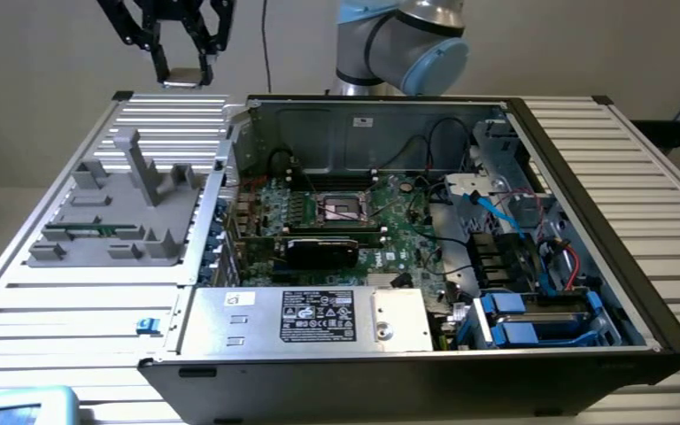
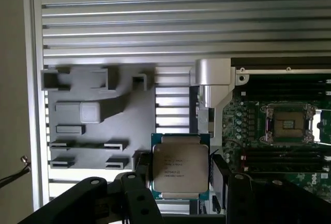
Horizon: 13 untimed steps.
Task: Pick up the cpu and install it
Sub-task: 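Pick up the cpu and move it towards the insertion slot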
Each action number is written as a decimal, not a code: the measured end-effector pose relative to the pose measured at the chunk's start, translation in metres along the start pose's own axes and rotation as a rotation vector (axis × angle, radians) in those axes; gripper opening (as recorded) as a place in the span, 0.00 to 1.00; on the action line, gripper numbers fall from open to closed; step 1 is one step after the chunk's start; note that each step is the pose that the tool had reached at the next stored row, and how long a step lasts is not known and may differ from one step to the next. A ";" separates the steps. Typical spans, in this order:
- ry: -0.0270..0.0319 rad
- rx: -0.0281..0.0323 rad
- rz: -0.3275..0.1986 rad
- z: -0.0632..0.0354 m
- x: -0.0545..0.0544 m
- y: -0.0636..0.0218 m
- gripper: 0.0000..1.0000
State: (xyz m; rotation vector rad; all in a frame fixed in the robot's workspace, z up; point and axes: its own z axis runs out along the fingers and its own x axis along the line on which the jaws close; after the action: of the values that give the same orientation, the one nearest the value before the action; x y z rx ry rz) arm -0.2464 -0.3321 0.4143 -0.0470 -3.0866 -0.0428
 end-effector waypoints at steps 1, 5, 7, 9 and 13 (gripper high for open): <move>0.0000 0.0001 0.000 -0.0003 -0.005 0.0001 0.56; -0.0112 -0.0002 0.000 -0.0010 -0.017 0.0005 0.56; -0.0174 -0.0006 0.000 -0.0012 -0.023 0.0006 0.56; -0.0214 -0.0007 -0.001 -0.0014 -0.030 0.0008 0.56; -0.0229 -0.0007 -0.001 -0.0020 -0.044 0.0013 0.56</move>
State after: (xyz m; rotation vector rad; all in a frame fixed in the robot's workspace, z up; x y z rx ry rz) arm -0.2021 -0.3322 0.4139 -0.0468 -3.1095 -0.0436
